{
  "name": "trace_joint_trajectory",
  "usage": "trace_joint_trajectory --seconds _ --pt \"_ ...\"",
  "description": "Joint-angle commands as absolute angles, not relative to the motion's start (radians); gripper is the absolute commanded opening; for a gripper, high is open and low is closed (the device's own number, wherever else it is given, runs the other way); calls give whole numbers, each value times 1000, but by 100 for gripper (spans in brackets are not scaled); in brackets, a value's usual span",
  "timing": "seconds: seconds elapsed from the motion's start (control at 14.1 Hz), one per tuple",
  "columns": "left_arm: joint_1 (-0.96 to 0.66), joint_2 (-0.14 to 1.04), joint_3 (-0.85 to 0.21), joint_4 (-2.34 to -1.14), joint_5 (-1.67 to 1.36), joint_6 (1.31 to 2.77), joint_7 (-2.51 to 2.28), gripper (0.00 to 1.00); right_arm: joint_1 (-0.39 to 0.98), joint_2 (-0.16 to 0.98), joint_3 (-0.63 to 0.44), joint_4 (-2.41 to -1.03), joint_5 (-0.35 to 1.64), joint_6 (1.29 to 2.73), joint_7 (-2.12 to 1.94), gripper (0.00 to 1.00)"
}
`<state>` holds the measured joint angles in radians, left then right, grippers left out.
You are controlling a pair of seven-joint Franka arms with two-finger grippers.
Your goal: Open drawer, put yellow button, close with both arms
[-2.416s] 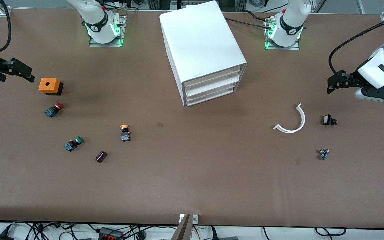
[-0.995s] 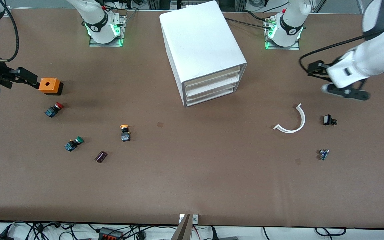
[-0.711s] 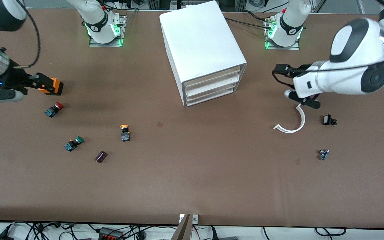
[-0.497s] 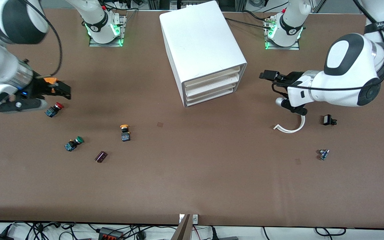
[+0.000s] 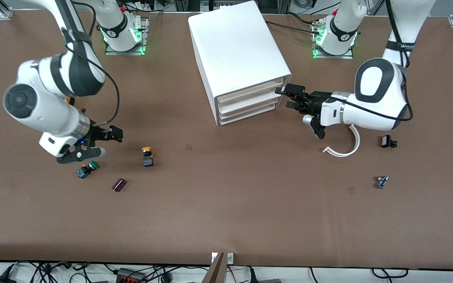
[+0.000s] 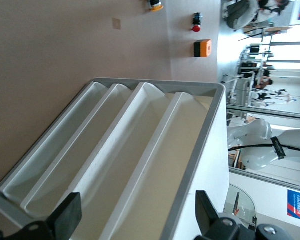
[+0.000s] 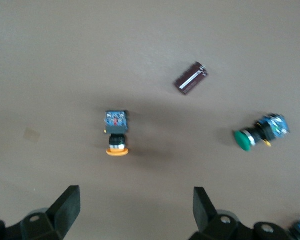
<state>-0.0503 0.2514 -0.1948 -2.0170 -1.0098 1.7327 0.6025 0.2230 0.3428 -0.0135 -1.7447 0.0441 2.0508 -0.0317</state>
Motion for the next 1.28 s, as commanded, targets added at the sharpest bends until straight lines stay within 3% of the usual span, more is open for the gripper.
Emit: trace_joint_trajectory --seconds 0.0,0.07,0.21,0.64,0.78,1.21 --pt "-41 258 -195 -2106 -1132 1747 744 100 262 403 -18 -1732 52 2123 -29 100" --pt "-47 268 -195 -2120 -1159 1746 756 98 261 434 -18 -1730 57 2141 -29 100" --pt "-54 293 -216 -2120 -1163 1736 784 77 267 504 -18 -1692 60 2146 -38 100" --pt "-54 367 -230 -2120 -1186 1706 876 59 302 610 -18 -1683 64 2244 -28 100" --pt "-54 367 -233 -2120 -1186 1701 876 41 321 643 -18 -1672 66 2272 -26 100" --pt "-55 370 -233 -2118 -1189 1674 876 26 342 687 -18 -1666 66 2269 2 100"
